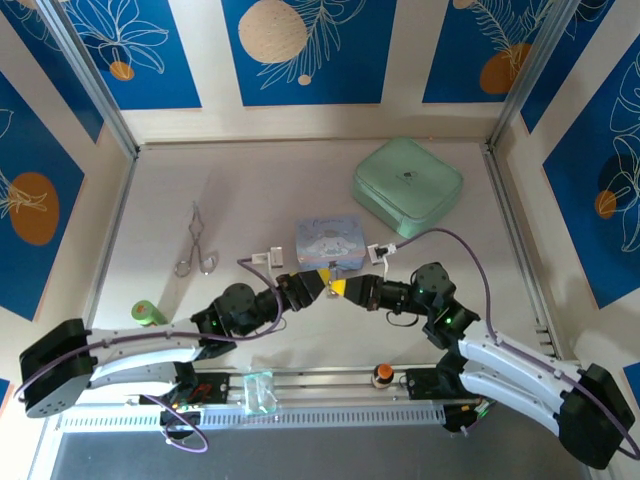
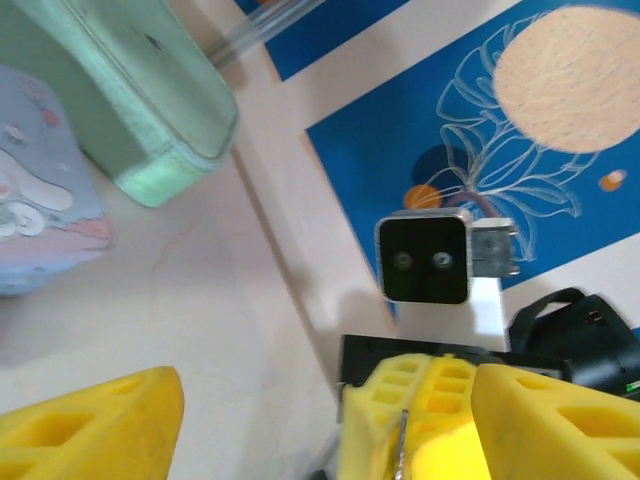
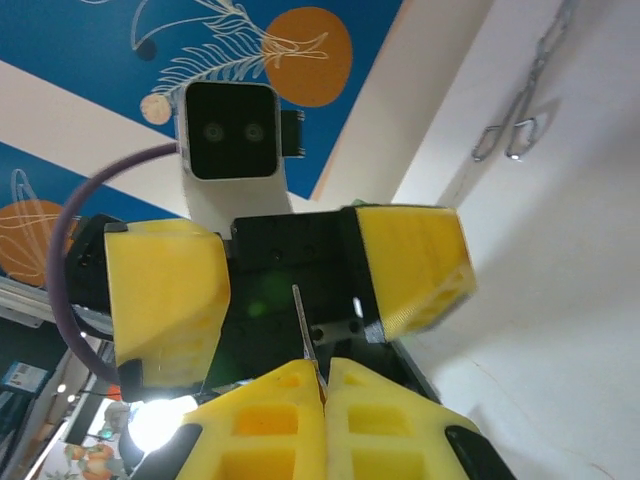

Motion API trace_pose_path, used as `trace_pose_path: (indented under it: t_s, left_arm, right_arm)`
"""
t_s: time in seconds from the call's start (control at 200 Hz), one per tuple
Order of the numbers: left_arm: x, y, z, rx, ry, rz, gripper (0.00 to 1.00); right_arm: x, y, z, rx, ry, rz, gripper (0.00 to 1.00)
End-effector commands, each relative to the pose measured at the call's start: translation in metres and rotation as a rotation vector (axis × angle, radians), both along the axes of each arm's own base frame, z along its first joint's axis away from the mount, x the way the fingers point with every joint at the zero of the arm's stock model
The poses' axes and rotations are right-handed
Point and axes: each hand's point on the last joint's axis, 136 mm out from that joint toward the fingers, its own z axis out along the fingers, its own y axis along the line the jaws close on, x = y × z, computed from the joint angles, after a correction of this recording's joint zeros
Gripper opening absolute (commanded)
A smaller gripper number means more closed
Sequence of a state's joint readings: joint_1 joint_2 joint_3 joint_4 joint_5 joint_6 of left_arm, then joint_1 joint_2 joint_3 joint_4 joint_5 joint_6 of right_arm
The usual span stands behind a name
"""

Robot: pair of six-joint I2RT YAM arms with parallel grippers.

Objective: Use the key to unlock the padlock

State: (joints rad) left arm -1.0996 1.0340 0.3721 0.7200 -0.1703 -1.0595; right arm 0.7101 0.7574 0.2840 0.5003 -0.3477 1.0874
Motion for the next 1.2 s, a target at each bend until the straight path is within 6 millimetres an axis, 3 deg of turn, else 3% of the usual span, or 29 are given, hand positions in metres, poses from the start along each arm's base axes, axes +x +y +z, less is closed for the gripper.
trace_pose_path:
  t_s: [0.0, 0.155, 0.38, 0.665, 0.81, 1.196]
  left_arm:
    - [0.01, 0.02, -0.033, 0.273, 0.057, 0.093, 0.83]
    - [0.01, 0.023, -0.055, 0.511, 0.036, 0.068, 1.0]
    - [0.01, -0.004, -0.098, 0.719, 0.021, -0.065, 1.0]
    - [0.032, -0.03, -0.154, 0.898, 0.041, -0.15, 0.78]
    - [0.046, -0.036, -0.176, 0.919, 0.071, -0.149, 0.75]
    - [0.066, -0.05, -0.19, 0.944, 0.021, -0.155, 0.62]
  right_arm:
    - [0.006, -0.012, -0.028, -0.12, 0.079, -0.04, 0.0]
    - [0.012, -0.027, -0.05, -0.227, 0.15, -0.075, 0.0]
    - [0.025, -0.051, -0.071, -0.314, 0.251, -0.143, 0.0]
    - [0.023, -0.059, -0.087, -0.364, 0.278, -0.156, 0.0]
    - [0.021, -0.06, -0.092, -0.365, 0.291, -0.153, 0.0]
    - [0.017, -0.062, -0.101, -0.364, 0.304, -0.158, 0.0]
